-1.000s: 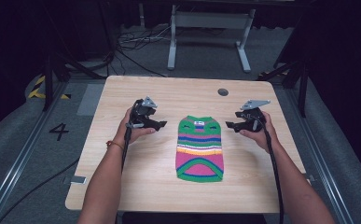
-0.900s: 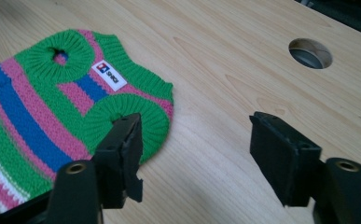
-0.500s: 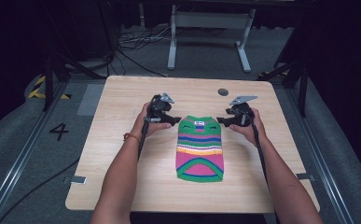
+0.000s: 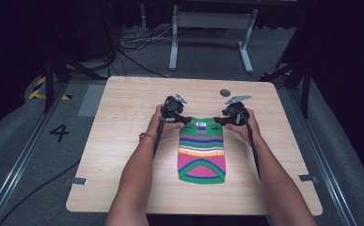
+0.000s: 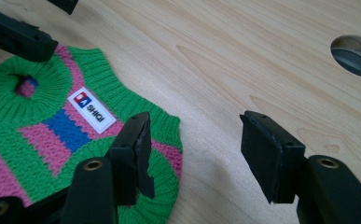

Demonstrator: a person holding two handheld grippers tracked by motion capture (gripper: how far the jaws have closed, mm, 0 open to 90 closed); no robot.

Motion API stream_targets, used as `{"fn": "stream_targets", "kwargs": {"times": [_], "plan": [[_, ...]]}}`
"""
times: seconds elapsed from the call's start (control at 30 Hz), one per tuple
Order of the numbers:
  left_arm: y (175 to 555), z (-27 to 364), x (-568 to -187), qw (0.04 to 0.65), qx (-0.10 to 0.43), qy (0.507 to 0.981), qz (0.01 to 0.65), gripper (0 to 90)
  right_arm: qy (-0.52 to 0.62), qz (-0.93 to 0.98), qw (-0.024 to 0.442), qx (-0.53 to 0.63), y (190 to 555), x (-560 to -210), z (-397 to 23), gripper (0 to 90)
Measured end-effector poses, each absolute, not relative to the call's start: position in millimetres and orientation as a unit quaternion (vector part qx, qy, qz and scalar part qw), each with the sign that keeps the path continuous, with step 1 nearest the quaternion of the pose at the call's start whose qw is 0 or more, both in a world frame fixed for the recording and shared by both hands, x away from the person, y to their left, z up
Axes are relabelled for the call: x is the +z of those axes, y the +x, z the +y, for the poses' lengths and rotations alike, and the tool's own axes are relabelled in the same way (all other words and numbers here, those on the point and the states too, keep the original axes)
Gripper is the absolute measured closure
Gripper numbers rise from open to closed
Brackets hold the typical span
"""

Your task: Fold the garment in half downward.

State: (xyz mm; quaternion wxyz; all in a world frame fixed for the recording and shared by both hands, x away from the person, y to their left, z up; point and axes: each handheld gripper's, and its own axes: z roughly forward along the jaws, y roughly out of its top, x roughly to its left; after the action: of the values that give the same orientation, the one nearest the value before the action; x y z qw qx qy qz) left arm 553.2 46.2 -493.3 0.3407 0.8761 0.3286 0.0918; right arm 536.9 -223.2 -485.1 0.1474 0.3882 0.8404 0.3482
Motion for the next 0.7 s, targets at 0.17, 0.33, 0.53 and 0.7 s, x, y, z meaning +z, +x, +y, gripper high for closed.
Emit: {"fn": "stream_targets", "kwargs": {"times": [0.17, 0.33, 0.53, 0.7], "plan": [[555.7, 43.4, -496.5, 0.347, 0.086, 0.868, 0.345, 47.8, 0.406, 0.836, 0.141, 0.34, 544.7, -493.4, -224.5, 47.9], [555.9, 38.2, -500.6, 0.351, 0.075, 0.863, 0.356, 58.6, 0.412, 0.833, 0.131, 0.346, 546.9, -497.6, -223.1, 50.1], [554.5, 38.5, -502.7, 0.355, 0.06, 0.865, 0.351, 59.5, 0.408, 0.834, 0.122, 0.351, 546.6, -500.7, -218.0, 49.6], [552.9, 38.7, -502.9, 0.358, 0.053, 0.87, 0.335, 65.1, 0.4, 0.841, 0.117, 0.345, 544.9, -502.9, -211.4, 51.2]]}}
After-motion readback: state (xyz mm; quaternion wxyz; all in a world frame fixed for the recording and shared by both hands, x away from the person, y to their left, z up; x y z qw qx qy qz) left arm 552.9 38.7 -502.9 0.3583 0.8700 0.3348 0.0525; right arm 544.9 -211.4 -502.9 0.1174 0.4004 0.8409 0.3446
